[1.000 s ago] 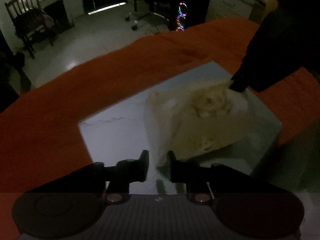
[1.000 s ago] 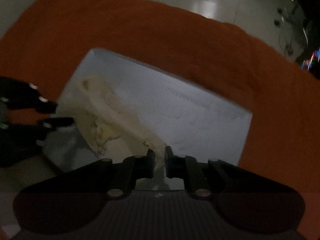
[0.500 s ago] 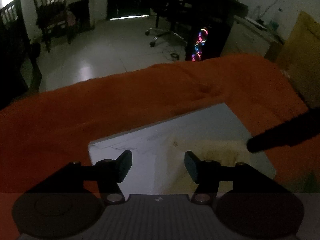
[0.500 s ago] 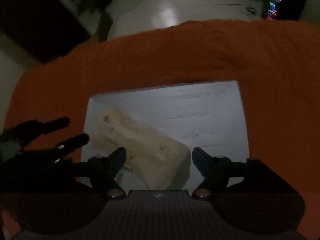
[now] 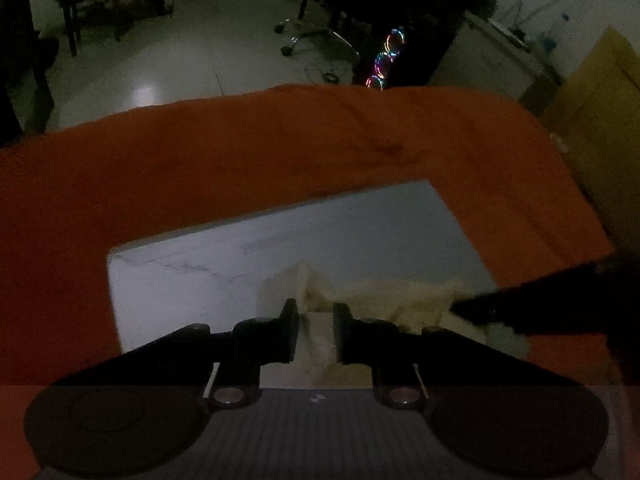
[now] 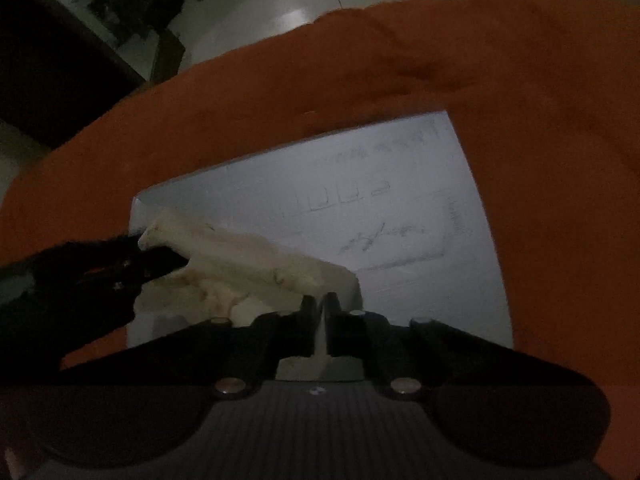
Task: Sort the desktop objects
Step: 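Grasp the bag's other end with the left gripper while the right gripper holds it, then carry the paper bag with both grippers into the box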
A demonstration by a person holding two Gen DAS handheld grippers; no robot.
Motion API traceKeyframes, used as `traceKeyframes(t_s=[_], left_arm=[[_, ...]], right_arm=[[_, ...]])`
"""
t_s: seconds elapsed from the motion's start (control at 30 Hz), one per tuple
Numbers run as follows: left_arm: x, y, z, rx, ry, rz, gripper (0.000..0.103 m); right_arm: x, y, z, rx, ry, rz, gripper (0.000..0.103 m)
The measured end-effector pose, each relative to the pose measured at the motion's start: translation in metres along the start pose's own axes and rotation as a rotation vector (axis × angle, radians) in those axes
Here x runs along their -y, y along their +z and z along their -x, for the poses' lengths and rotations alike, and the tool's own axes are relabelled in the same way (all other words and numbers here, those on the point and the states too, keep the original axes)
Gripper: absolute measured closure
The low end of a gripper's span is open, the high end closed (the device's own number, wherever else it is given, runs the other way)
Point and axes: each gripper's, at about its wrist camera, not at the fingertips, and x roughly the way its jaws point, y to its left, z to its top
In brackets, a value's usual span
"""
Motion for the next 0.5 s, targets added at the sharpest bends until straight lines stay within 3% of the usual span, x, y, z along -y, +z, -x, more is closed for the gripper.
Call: traceKeyframes(t_s=[0.5], left_arm=[[-0.004, -0.009, 0.063, 0.007, 0.049, 0.106, 0.09]], right_arm=[[-0.027, -0.005, 0.021, 0.072, 0.017, 0.1, 0.098]])
